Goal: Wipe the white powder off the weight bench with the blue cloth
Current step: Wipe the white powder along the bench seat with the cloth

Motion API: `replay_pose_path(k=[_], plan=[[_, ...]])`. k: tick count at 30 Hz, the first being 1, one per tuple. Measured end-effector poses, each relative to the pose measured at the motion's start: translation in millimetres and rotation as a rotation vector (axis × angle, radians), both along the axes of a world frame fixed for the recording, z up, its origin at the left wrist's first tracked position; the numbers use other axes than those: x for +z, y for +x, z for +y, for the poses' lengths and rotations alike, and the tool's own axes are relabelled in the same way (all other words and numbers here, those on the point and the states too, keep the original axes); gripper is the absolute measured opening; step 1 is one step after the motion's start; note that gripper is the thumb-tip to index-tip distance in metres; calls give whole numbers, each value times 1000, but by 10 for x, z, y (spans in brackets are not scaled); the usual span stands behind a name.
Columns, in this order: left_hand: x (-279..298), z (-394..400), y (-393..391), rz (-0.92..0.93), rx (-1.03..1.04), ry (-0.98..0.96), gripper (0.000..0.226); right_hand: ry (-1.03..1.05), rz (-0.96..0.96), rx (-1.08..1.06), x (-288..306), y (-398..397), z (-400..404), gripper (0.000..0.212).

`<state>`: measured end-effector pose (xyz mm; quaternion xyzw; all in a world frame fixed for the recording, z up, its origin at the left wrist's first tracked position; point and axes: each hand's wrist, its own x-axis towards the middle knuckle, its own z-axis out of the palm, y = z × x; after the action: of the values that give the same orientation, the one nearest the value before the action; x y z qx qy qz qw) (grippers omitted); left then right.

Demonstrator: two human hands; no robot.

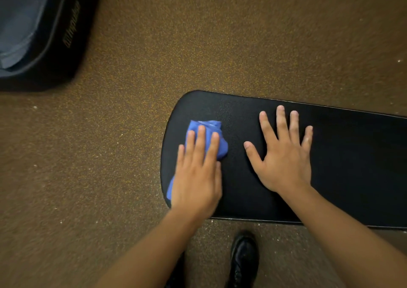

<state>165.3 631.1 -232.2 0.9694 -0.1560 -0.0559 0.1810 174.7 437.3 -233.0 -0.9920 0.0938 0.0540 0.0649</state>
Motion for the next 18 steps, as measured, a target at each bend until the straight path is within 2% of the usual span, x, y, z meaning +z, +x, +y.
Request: replay_pose_path(k=[5, 11, 14, 18], plan=[[-47, -371, 435, -9, -60, 20, 56, -6, 3, 0, -4, -1, -4, 73], [32, -161, 1162, 12, 7, 40, 53, 0, -1, 6, 8, -9, -13, 73], [45, 74, 1017, 25, 60, 23, 54, 8, 1, 9, 12, -15, -15, 73], [14, 211, 457, 25, 97, 26, 55, 0, 5, 7, 10, -10, -16, 73]])
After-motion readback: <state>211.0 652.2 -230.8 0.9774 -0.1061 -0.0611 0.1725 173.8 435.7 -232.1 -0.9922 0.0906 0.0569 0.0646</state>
